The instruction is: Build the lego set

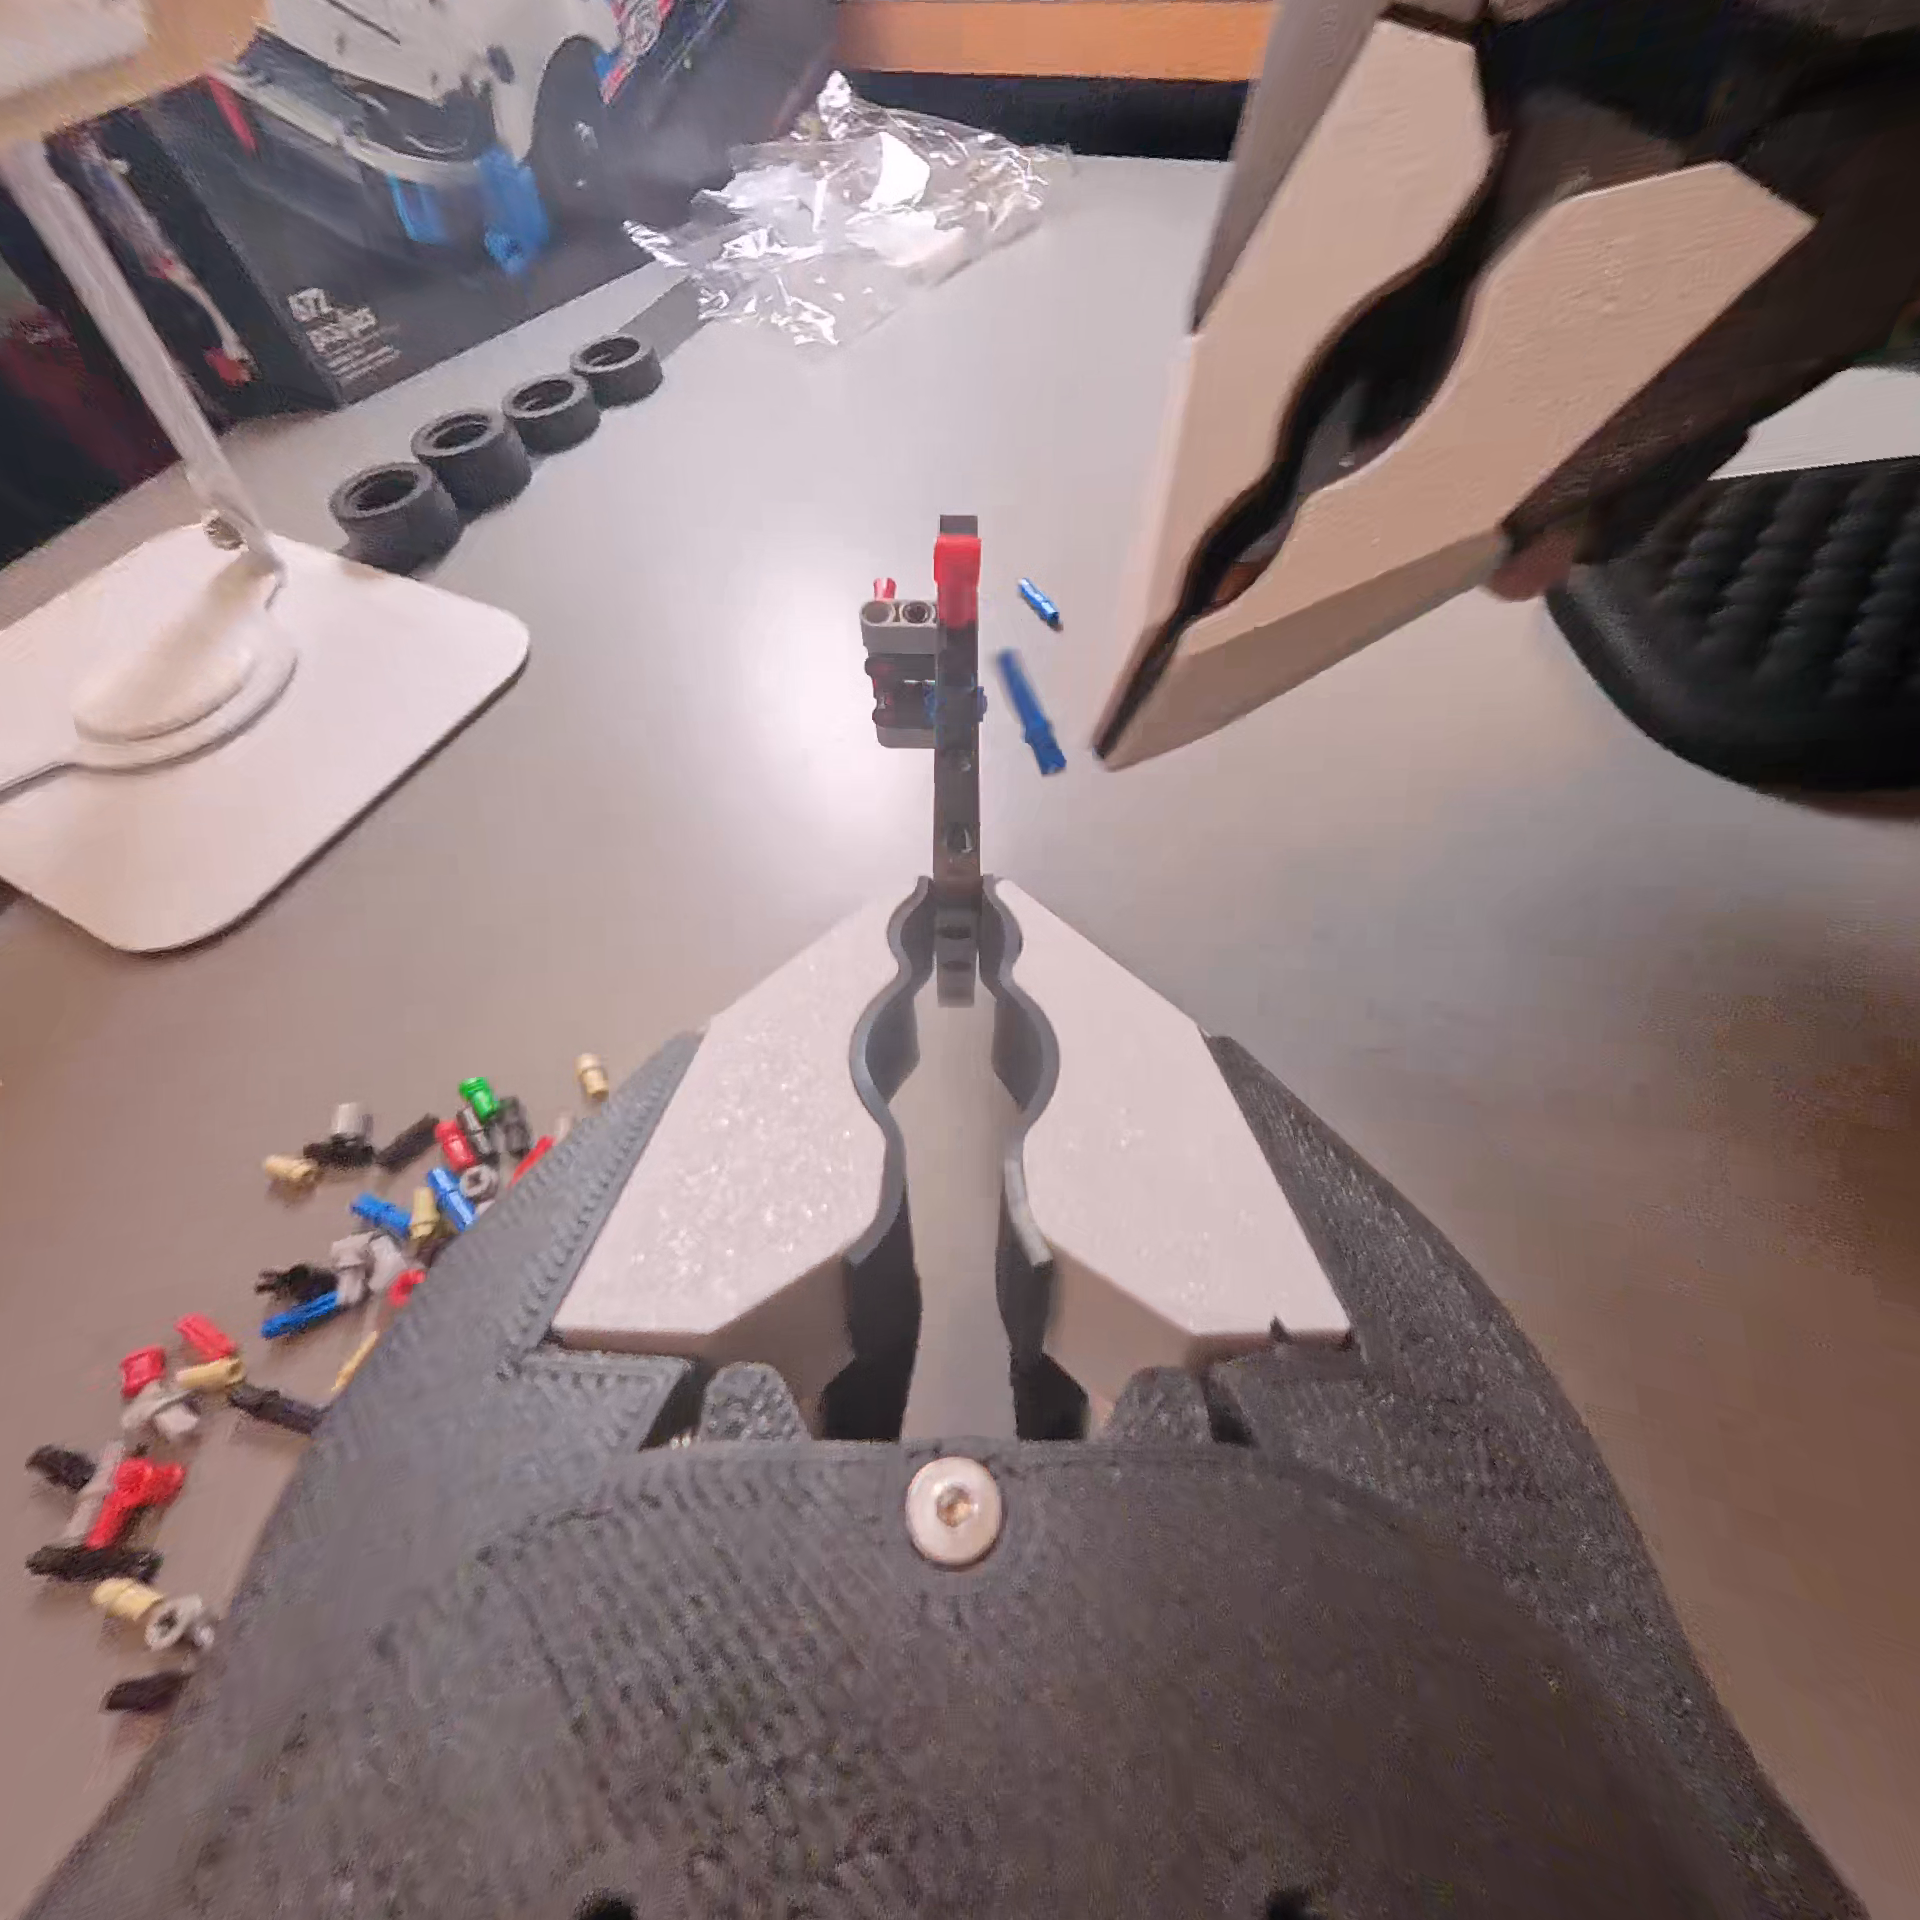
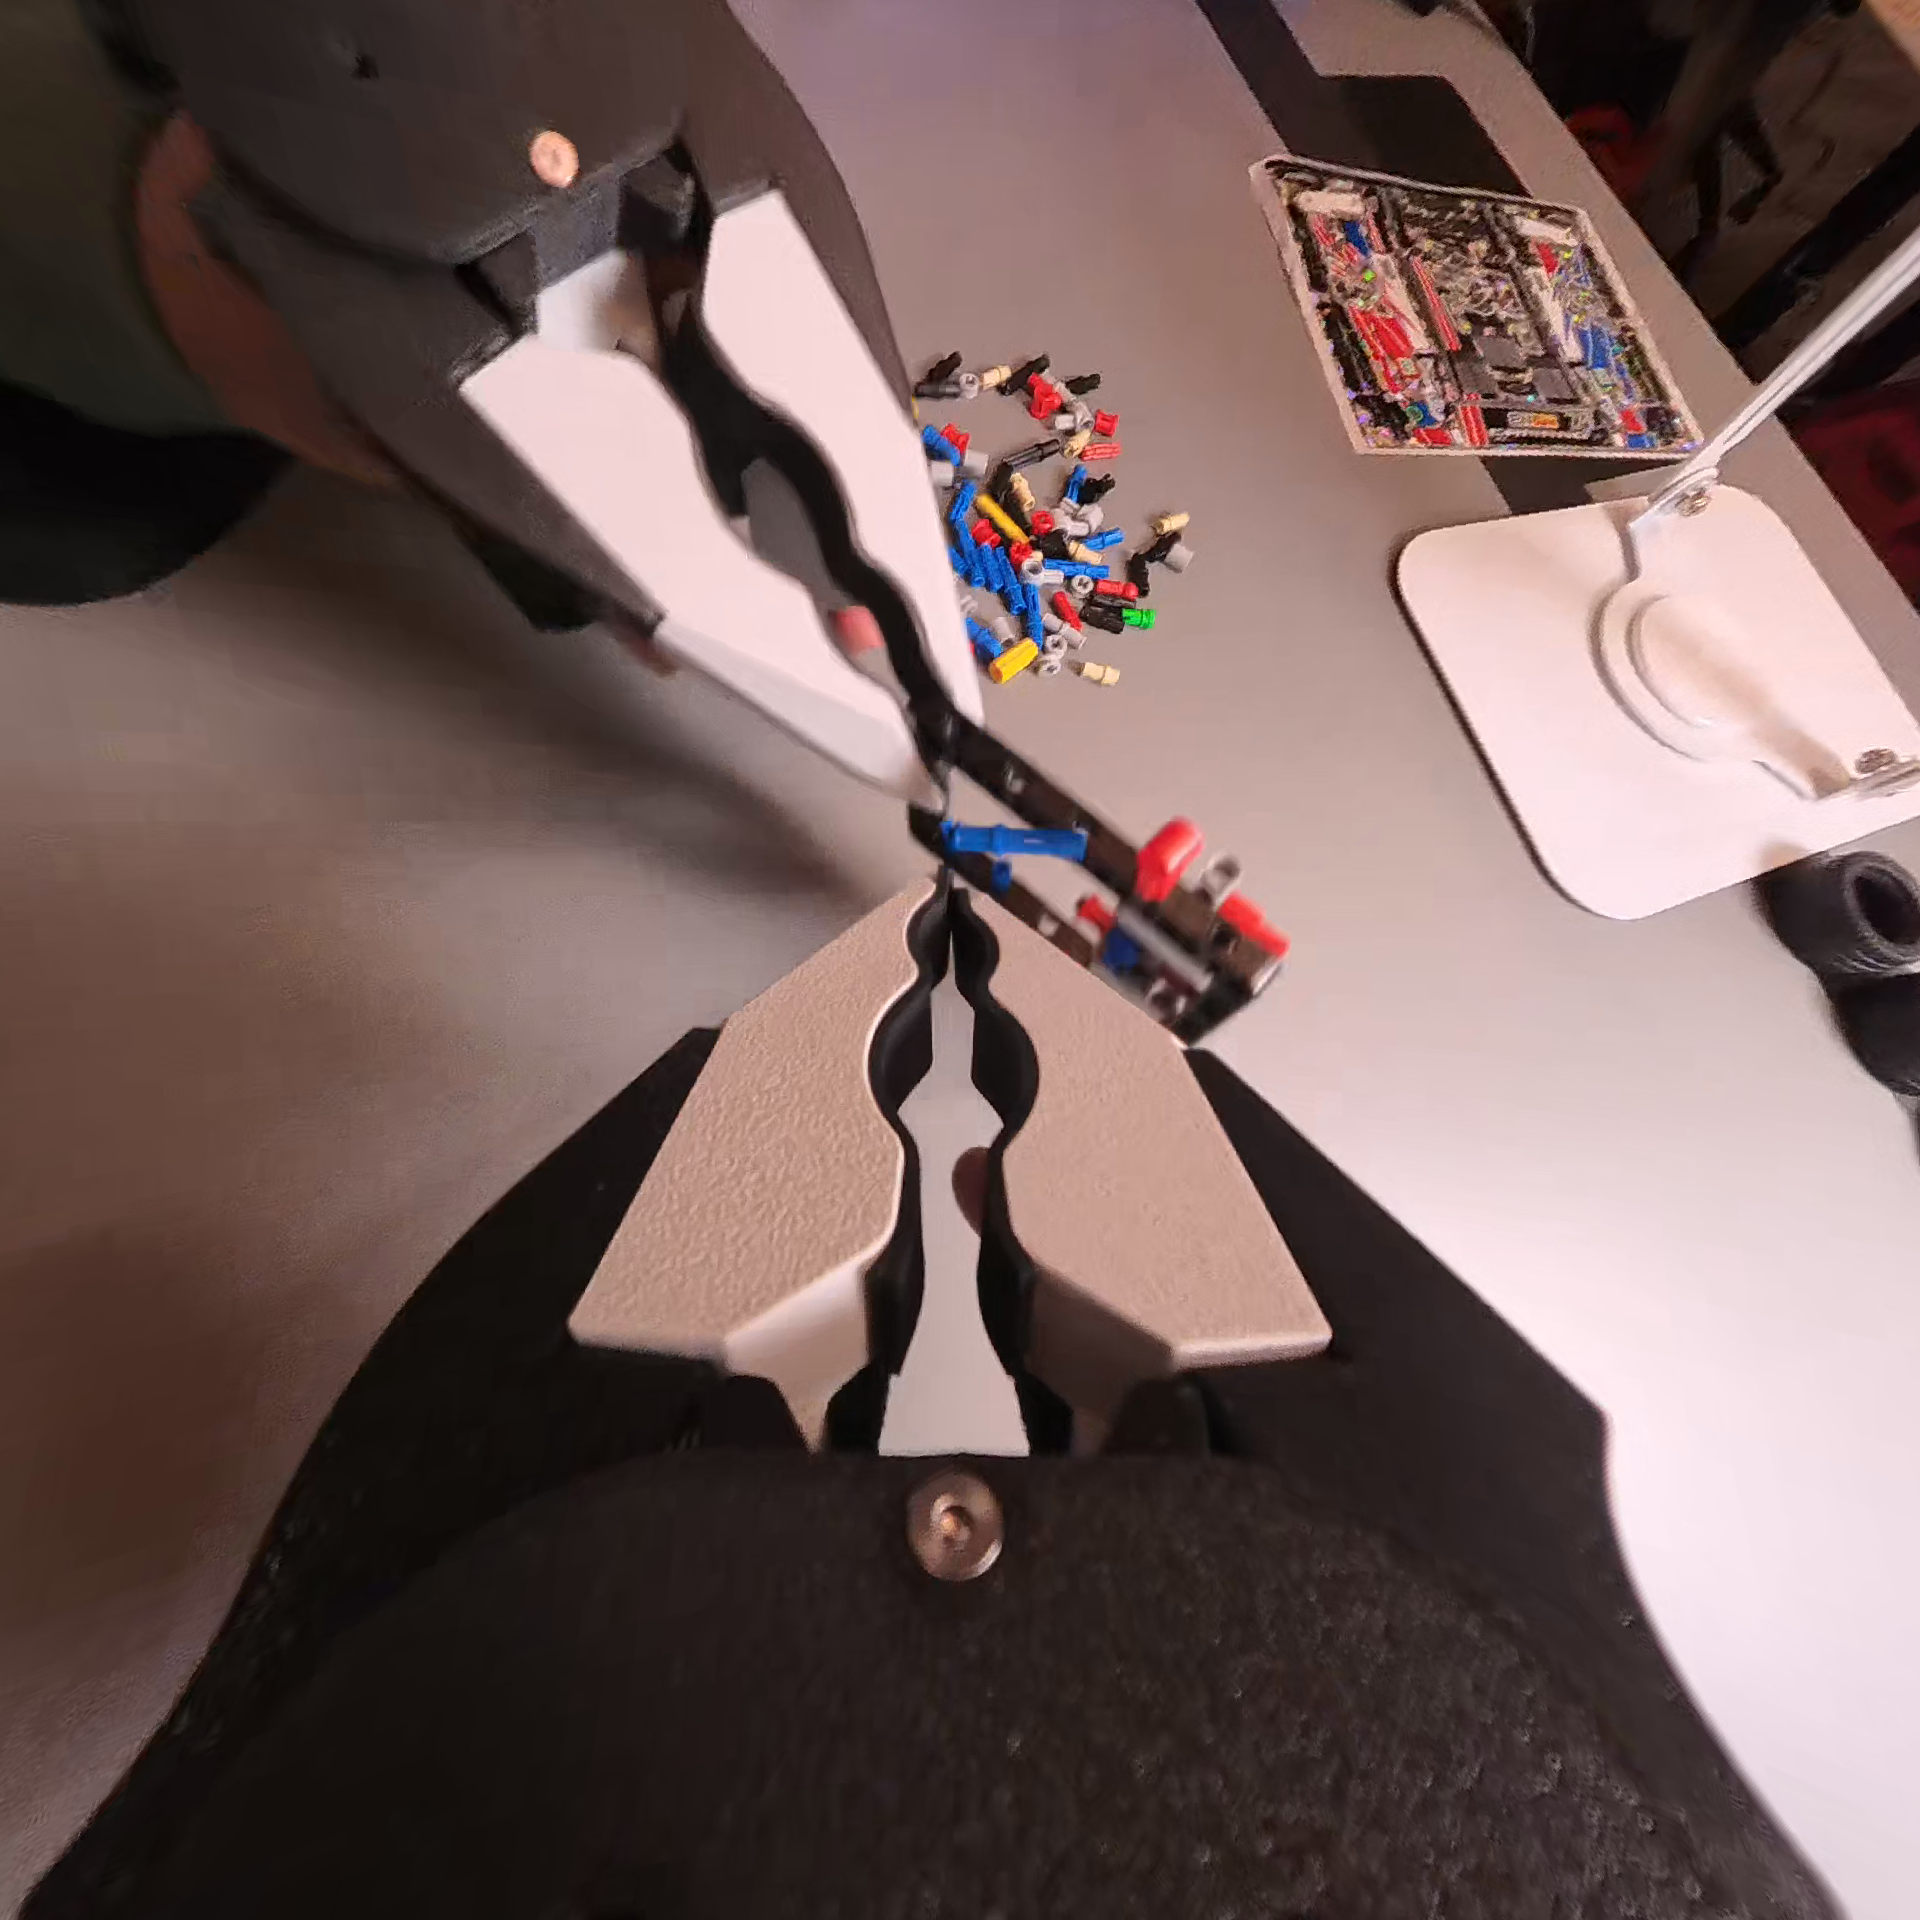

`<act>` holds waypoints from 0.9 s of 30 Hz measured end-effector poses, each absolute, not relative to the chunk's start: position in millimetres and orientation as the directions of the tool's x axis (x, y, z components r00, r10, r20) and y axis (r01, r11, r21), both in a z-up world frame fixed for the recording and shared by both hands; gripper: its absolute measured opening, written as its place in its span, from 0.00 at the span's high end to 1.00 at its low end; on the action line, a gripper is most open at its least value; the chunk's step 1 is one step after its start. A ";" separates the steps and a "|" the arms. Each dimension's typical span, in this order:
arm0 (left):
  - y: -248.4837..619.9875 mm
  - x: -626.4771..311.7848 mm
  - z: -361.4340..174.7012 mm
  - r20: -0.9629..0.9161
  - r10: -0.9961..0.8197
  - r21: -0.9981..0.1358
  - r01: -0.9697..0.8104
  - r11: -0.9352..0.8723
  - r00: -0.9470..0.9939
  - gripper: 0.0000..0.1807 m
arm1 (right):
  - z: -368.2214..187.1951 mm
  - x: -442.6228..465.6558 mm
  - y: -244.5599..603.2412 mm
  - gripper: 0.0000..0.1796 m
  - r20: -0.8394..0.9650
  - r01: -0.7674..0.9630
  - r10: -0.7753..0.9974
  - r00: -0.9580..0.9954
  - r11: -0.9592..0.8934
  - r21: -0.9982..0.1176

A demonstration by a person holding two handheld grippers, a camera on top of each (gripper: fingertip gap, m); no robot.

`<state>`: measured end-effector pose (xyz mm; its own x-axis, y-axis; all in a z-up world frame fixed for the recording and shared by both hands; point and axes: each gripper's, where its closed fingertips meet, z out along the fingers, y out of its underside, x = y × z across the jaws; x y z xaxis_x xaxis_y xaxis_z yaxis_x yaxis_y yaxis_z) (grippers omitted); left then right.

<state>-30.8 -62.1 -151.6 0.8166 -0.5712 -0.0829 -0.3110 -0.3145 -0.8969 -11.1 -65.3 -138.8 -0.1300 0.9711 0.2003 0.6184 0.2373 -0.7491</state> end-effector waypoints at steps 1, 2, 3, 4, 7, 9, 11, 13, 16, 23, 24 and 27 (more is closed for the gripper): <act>-61.1 -35.4 -150.8 -0.080 -0.565 -0.898 -0.306 -0.317 0.821 0.97 | -140.5 -8.9 -68.5 1.00 0.179 0.622 0.974 -0.141 0.228 -0.749; -60.1 -37.3 -149.2 -0.078 -0.564 -0.899 -0.303 -0.317 0.822 0.97 | -140.1 -8.3 -73.8 1.00 0.153 0.608 0.976 -0.152 0.214 -0.765; -59.3 -37.4 -147.8 -0.070 -0.567 -0.900 -0.297 -0.319 0.821 0.97 | -137.6 -8.5 -76.2 1.00 0.136 0.586 0.980 -0.144 0.195 -0.786; -58.8 -37.6 -148.1 -0.062 -0.568 -0.899 -0.293 -0.325 0.820 0.96 | -135.3 -8.3 -75.7 1.00 0.126 0.571 0.983 -0.131 0.179 -0.801; -58.4 -40.1 -153.1 -0.034 -0.564 -0.895 -0.275 -0.350 0.825 0.97 | -134.1 -7.1 -69.4 1.00 0.085 0.536 0.992 -0.089 0.120 -0.836; -58.2 -41.4 -155.3 -0.026 -0.560 -0.892 -0.272 -0.360 0.828 0.97 | -140.7 -4.1 -65.7 0.99 0.069 0.544 0.995 -0.075 0.099 -0.833; -57.7 -42.1 -157.2 -0.033 -0.558 -0.888 -0.280 -0.364 0.829 0.97 | -152.3 1.7 -61.2 0.95 0.082 0.583 0.994 -0.073 0.109 -0.805; -57.4 -42.1 -160.1 -0.032 -0.558 -0.883 -0.285 -0.372 0.829 0.97 | -164.9 8.3 -62.5 0.92 0.050 0.630 0.995 -0.092 0.097 -0.770; -56.6 -43.5 -164.9 -0.022 -0.553 -0.875 -0.283 -0.392 0.833 0.97 | -183.2 15.1 -69.3 0.89 0.036 0.687 0.989 -0.141 0.124 -0.716; -53.6 -53.2 -171.3 -0.012 -0.525 -0.862 -0.274 -0.425 0.851 0.96 | -204.2 -11.1 -80.3 0.87 0.044 0.715 0.981 -0.191 0.170 -0.678; -53.3 -54.4 -171.7 0.001 -0.523 -0.863 -0.263 -0.431 0.852 0.96 | -206.4 -16.9 -78.3 0.86 0.054 0.719 0.980 -0.189 0.175 -0.672; -52.4 -58.1 -171.9 0.030 -0.515 -0.865 -0.236 -0.443 0.857 0.96 | -213.8 -30.3 -72.2 0.85 0.065 0.743 0.981 -0.182 0.180 -0.644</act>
